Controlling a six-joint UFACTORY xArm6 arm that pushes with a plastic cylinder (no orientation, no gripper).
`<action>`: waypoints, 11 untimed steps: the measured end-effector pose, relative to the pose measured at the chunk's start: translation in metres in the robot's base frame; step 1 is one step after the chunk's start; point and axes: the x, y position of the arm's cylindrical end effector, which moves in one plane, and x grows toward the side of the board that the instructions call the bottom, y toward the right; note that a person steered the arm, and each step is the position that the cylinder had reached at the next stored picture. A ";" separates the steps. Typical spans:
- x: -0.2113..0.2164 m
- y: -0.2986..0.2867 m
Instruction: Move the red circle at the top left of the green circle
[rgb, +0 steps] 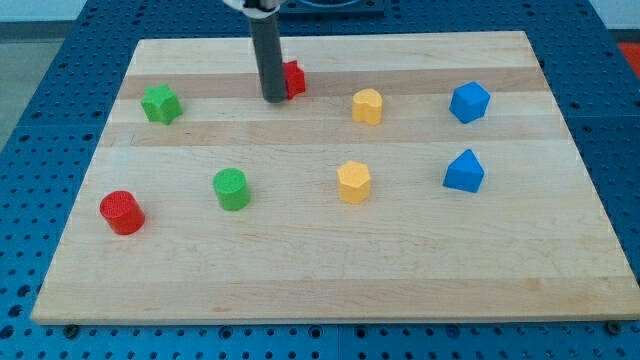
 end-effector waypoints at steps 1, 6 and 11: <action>0.005 -0.002; 0.224 -0.225; 0.186 -0.160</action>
